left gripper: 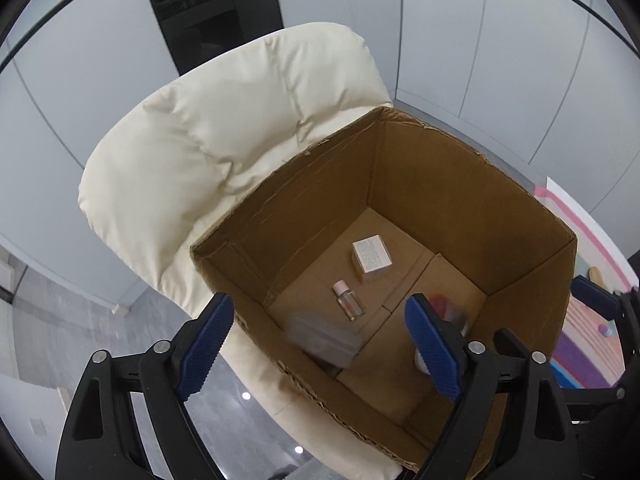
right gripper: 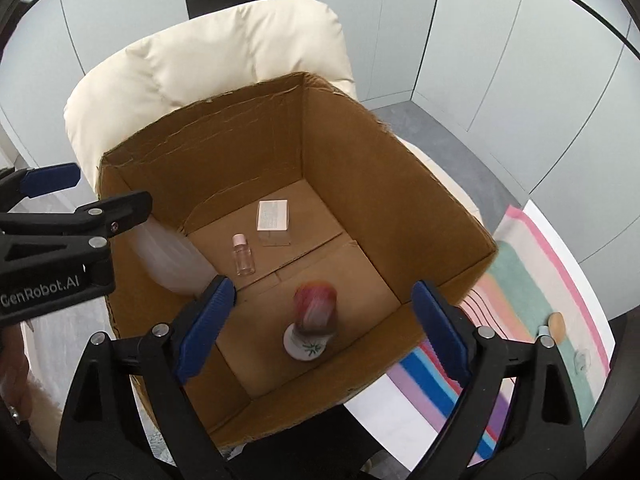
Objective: Organize objects
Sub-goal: 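Withdraw both tools from the box back toward the striped cloth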
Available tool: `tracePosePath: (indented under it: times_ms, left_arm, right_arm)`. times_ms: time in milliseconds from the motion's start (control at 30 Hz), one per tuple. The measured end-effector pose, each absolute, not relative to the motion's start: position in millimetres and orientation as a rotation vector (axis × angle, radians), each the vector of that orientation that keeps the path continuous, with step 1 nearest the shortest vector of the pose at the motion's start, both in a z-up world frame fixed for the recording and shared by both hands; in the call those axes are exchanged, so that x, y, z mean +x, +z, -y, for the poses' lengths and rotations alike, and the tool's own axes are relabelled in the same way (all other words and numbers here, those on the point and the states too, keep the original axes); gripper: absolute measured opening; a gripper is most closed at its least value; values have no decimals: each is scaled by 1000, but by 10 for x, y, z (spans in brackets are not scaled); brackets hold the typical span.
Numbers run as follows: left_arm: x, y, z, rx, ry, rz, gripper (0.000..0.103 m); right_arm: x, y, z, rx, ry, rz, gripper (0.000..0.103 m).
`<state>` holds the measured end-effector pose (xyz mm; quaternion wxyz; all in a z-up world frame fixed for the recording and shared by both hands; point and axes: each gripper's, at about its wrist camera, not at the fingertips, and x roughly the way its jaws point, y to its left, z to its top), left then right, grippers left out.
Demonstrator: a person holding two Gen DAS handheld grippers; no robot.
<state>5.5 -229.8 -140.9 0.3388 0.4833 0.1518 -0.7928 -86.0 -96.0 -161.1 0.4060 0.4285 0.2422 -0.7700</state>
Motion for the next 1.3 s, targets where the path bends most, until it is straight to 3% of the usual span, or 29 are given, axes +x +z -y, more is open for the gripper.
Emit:
tracePosePath:
  times_ms: [567,767,1067,1300]
  left_arm:
    - [33,-1373,2035,1290,-2159,-386,89]
    - [355,-1227,1828,1234,-2179,-511,89]
    - [764,-1135,1319,1262,-2249,-437,89]
    - [655,-1169,993,1314,-2296,-354,89]
  right_arm:
    - [-956,-1504,557,1141,-1986,-544,93]
    - [-903,-1456,280,1185,-2001,-522,93]
    - [-568,-1396,-258,1213,-2016,-518,93]
    - [-513,-1467,-584,1258,-2040,-470,93]
